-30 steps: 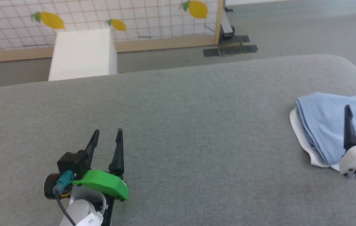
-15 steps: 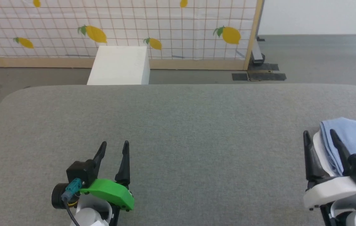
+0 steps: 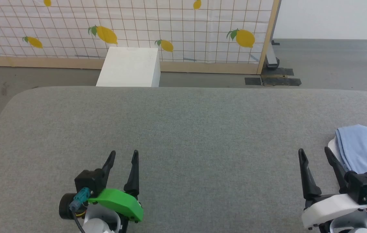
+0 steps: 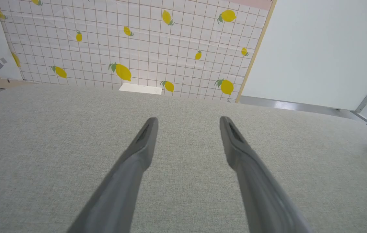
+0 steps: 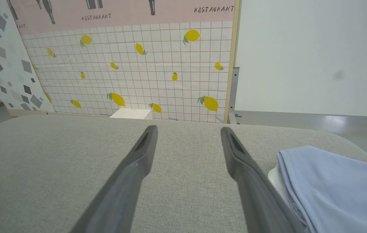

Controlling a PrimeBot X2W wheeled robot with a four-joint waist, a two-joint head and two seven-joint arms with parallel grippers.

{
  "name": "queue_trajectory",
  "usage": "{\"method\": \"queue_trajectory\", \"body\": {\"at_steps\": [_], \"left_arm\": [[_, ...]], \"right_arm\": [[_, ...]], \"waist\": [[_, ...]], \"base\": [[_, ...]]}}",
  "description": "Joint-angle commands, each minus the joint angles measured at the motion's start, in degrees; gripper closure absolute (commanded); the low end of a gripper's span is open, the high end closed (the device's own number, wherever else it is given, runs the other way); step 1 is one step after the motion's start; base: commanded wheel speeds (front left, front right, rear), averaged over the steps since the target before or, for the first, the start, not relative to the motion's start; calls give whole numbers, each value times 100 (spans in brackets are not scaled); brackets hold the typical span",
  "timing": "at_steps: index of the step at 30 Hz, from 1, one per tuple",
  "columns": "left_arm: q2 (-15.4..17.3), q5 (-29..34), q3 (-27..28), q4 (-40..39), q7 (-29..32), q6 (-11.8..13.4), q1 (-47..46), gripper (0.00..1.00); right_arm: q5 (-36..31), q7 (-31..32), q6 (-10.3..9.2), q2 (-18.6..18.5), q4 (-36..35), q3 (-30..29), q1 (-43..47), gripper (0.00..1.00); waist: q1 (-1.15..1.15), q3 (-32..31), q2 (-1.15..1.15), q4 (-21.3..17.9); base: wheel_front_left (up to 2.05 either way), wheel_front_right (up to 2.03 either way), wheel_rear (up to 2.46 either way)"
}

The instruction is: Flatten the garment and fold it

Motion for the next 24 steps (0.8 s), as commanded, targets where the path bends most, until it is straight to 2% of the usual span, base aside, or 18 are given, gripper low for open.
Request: {"method": "queue_trajectory", "body": {"at_steps": [1, 8, 9, 24], "left_arm": [[-7, -39, 3, 22, -41, 44, 73, 0], [-9, -52, -4, 29, -46, 75, 77, 0], [-3, -17, -10, 10, 0, 45, 2, 100], [-7, 33, -3, -45, 52, 54, 19, 100]], "right_arm": [[60, -40, -10, 10, 16, 17, 52, 0], [95, -45, -10, 11, 25, 21, 45, 0], [40, 1, 0, 0, 11, 18, 3, 100], [22, 20, 0, -1, 6, 27, -7, 100]], "waist": [[0, 4, 0, -2], [0, 24, 0, -5], [0, 24, 0, -6], [0, 32, 0, -19]], "base": [[0, 0, 0], [0, 0, 0], [0, 0, 0], [0, 0, 0]]}}
